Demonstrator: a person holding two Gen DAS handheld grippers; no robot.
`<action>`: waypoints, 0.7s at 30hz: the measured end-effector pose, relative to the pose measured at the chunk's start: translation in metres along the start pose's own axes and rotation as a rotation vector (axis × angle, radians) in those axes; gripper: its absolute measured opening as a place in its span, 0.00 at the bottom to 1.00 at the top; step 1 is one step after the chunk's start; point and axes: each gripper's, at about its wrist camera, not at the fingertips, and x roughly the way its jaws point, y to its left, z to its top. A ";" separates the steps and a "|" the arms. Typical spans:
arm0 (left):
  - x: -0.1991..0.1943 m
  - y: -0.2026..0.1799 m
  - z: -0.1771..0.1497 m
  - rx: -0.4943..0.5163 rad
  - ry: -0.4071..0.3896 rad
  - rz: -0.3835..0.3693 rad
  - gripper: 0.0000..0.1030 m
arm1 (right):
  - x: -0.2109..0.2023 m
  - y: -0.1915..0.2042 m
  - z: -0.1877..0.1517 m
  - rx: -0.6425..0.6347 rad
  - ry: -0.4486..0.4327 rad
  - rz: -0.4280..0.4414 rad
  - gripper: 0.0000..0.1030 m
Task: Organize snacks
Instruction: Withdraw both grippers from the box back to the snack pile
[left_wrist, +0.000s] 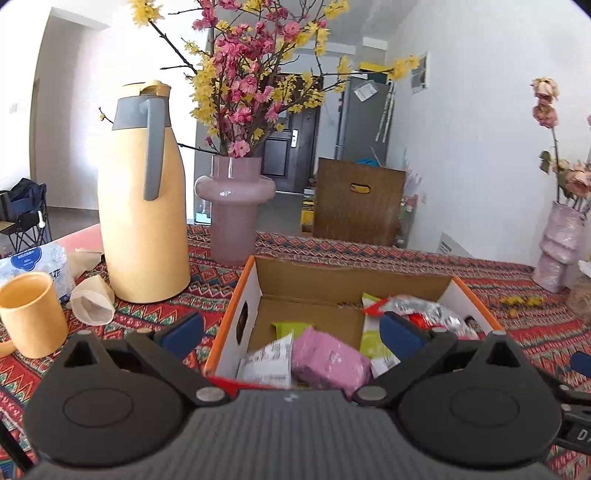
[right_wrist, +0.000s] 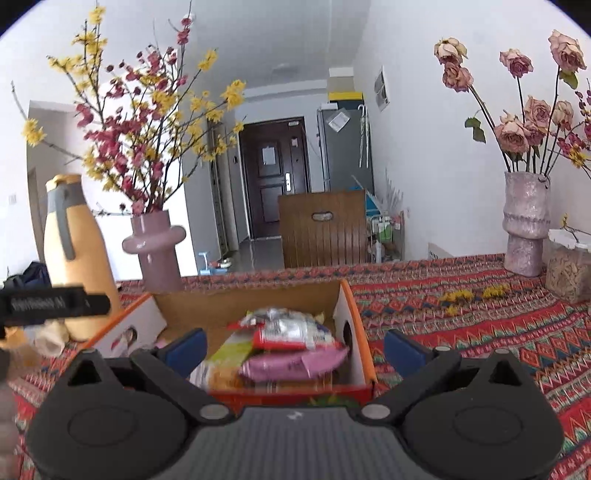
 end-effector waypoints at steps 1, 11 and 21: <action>-0.005 0.002 -0.003 0.006 0.005 -0.005 1.00 | -0.004 -0.001 -0.003 -0.001 0.006 -0.001 0.99; -0.019 0.039 -0.044 0.031 0.086 0.016 1.00 | -0.028 -0.014 -0.048 -0.020 0.101 -0.036 0.99; -0.011 0.061 -0.078 0.022 0.082 0.045 1.00 | -0.027 -0.026 -0.071 0.008 0.125 -0.073 0.99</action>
